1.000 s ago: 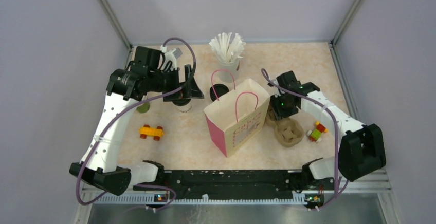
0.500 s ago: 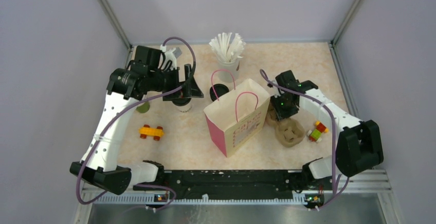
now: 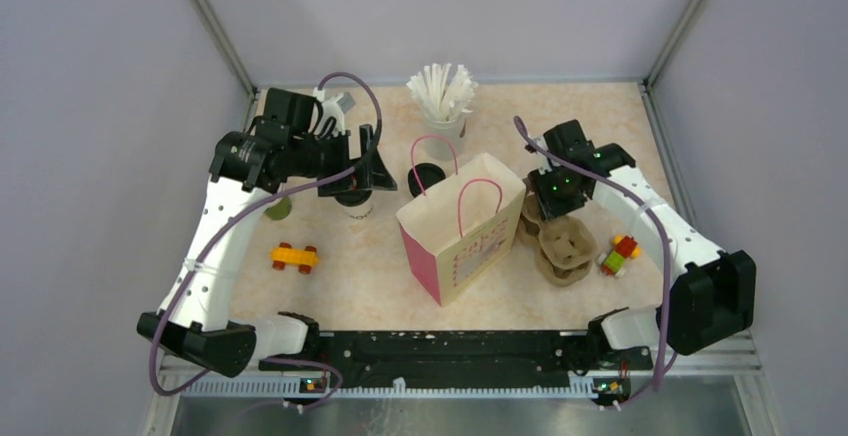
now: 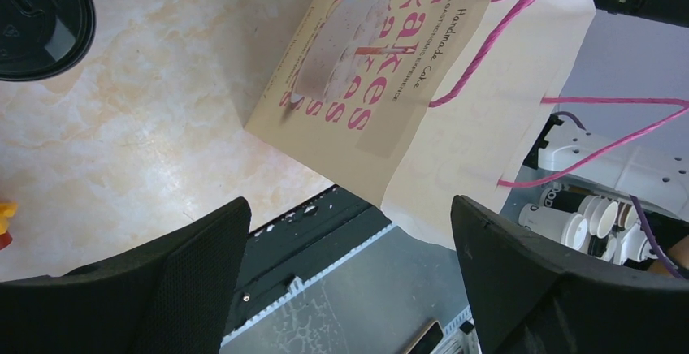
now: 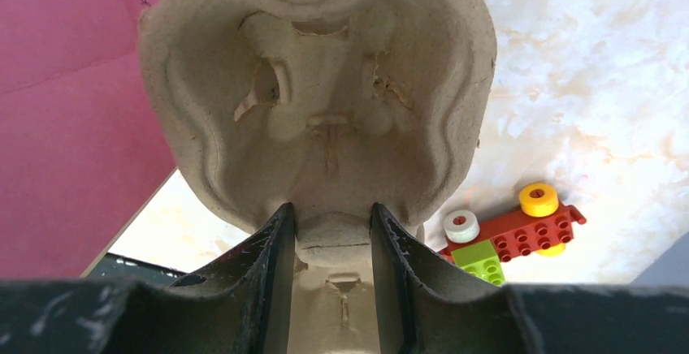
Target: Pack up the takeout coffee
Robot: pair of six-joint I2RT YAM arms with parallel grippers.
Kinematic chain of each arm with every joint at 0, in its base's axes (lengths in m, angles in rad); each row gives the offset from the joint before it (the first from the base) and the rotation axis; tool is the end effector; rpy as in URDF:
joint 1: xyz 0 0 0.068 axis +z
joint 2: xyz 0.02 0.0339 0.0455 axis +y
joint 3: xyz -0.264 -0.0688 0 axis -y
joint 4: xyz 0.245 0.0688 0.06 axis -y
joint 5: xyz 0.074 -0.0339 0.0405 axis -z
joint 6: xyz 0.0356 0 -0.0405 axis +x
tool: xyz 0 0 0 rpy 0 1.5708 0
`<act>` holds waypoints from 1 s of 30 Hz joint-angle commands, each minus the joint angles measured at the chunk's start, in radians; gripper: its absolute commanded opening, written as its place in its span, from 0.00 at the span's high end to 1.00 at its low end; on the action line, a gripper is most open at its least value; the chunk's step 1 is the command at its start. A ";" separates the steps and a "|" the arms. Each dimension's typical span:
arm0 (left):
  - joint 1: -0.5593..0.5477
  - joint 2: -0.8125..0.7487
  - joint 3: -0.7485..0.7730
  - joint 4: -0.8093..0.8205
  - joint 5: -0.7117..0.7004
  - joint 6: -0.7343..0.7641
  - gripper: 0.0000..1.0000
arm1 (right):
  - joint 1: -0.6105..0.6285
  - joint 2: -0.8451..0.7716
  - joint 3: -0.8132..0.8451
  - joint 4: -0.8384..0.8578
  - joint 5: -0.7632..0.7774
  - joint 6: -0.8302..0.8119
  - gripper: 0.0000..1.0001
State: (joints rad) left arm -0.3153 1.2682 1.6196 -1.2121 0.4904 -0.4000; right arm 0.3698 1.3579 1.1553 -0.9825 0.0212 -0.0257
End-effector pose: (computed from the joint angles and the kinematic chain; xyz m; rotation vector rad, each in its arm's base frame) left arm 0.2034 -0.0840 0.4262 0.1256 2.5019 -0.9084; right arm 0.2404 0.0924 0.2795 -0.5361 2.7047 0.0634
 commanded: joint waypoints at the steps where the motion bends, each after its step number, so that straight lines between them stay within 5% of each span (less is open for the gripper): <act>1: -0.004 0.000 0.010 0.007 0.052 -0.020 0.04 | -0.019 -0.039 0.121 -0.052 0.051 0.018 0.77; 13: -0.013 -0.050 -0.107 0.056 0.191 -0.175 0.22 | -0.020 -0.087 0.414 -0.081 0.090 0.007 0.79; 21: -0.014 -0.068 -0.212 0.096 0.221 -0.189 0.26 | -0.019 -0.233 0.385 0.283 -0.202 -0.149 0.82; 30: -0.014 -0.052 -0.218 0.156 0.265 -0.220 0.48 | 0.027 -0.285 0.286 0.678 -0.473 -0.210 0.81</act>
State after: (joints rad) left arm -0.3256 1.2327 1.4040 -1.1240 0.7185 -0.6090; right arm 0.3702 1.0687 1.4704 -0.5213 -0.2794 -0.1707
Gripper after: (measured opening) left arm 0.559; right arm 0.342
